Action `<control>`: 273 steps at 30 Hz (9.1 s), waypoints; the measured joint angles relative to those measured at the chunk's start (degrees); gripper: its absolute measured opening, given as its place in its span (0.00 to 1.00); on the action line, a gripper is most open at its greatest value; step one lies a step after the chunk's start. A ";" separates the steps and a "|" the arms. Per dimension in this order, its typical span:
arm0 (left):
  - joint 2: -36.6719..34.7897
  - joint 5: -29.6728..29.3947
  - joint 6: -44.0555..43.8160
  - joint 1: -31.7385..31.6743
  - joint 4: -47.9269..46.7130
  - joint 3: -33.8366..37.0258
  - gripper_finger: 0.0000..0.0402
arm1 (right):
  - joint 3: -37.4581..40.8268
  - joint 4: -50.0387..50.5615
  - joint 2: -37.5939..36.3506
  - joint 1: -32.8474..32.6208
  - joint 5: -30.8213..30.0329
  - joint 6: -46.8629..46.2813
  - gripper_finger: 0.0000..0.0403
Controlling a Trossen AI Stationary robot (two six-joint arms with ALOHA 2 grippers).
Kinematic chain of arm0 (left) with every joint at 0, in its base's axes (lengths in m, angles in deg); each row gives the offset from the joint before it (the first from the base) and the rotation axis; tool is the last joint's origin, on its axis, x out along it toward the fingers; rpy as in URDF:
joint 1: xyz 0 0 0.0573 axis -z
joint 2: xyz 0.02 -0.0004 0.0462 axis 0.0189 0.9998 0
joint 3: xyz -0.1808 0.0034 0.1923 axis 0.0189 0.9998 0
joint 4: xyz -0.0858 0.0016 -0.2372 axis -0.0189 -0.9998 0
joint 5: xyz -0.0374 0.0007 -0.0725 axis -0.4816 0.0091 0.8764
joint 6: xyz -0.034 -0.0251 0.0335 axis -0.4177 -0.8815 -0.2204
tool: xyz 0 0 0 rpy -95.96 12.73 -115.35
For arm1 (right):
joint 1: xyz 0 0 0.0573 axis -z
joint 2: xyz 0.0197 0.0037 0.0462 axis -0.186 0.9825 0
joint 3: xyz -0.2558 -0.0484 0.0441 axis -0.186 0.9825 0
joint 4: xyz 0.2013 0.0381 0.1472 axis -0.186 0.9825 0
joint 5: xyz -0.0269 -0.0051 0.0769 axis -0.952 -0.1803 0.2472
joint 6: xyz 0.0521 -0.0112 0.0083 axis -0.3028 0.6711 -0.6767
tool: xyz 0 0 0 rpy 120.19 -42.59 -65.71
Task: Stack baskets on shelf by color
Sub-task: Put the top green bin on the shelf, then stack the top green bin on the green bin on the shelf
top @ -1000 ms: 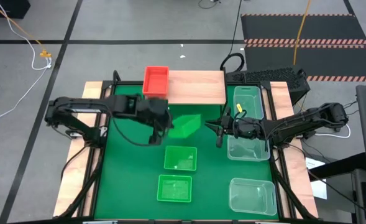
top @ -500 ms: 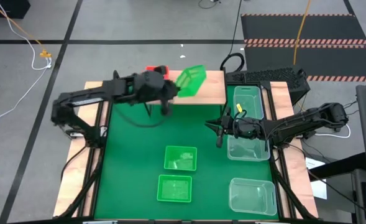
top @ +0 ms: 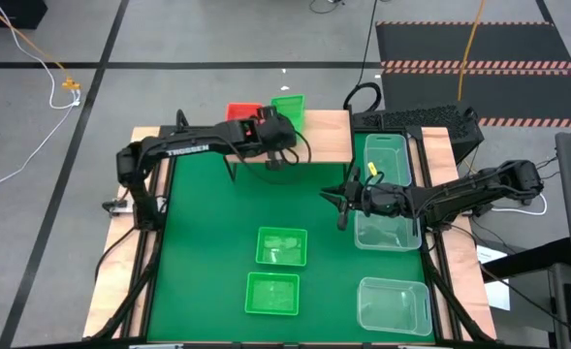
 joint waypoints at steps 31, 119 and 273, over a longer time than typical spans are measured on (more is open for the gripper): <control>-1.30 -0.24 -5.95 4.96 -5.19 -0.27 0.21 | 0.00 -1.00 -0.02 0.00 -0.09 -1.16 0.12; -0.65 13.79 -3.24 -0.99 -3.09 -1.16 0.20 | 0.00 -0.96 -0.02 -0.55 0.11 -1.05 0.12; 5.78 15.05 -4.52 -3.77 -20.12 -22.80 0.06 | -0.02 -7.48 -0.02 -3.03 -5.15 13.12 0.12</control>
